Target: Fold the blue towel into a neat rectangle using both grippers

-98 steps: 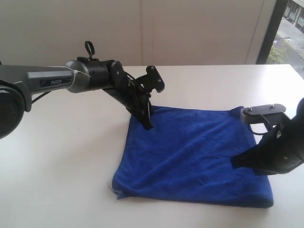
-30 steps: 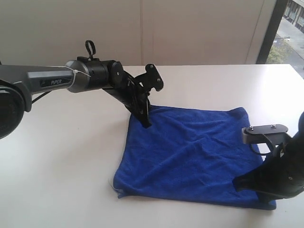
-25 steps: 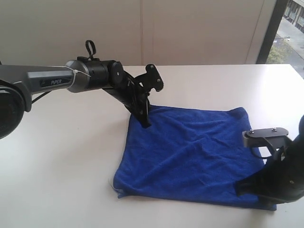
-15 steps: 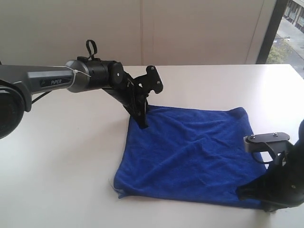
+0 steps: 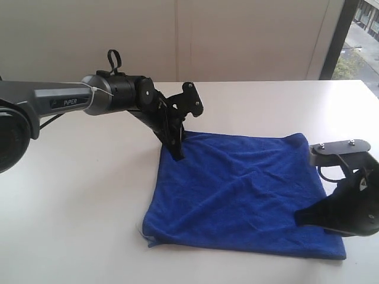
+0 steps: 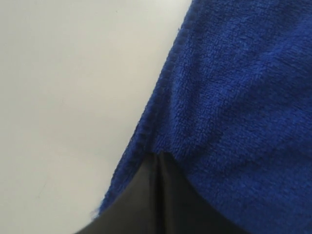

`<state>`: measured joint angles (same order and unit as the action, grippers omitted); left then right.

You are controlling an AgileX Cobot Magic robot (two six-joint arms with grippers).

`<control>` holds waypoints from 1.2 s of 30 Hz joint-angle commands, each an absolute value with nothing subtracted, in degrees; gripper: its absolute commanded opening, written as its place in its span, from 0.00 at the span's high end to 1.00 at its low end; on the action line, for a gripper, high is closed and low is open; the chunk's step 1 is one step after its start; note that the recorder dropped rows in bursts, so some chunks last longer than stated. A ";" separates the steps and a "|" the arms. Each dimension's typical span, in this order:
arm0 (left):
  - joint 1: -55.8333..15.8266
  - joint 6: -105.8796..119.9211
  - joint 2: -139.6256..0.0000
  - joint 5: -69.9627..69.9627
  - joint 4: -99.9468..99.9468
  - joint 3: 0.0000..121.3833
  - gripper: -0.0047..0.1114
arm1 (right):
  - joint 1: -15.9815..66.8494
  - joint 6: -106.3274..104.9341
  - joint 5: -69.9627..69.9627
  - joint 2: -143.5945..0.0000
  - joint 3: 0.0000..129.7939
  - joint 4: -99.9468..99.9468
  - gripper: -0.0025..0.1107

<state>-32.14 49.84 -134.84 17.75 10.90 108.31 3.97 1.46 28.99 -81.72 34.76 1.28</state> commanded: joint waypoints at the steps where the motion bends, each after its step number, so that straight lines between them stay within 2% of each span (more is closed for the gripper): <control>1: -32.11 49.51 -134.60 19.00 10.95 108.01 0.96 | 4.02 1.59 26.72 -83.94 34.92 0.46 0.98; 10: -32.11 49.54 -134.60 19.34 9.77 108.01 0.96 | 4.02 2.79 27.13 -92.66 34.81 -1.24 0.98; 26: -32.11 48.77 -134.60 20.62 5.73 108.01 0.96 | 4.02 8.11 32.11 -92.91 34.81 -5.99 0.98; 36: -32.64 47.52 -127.56 22.29 11.84 108.12 0.96 | 5.33 7.70 27.83 -82.68 37.88 -6.10 0.98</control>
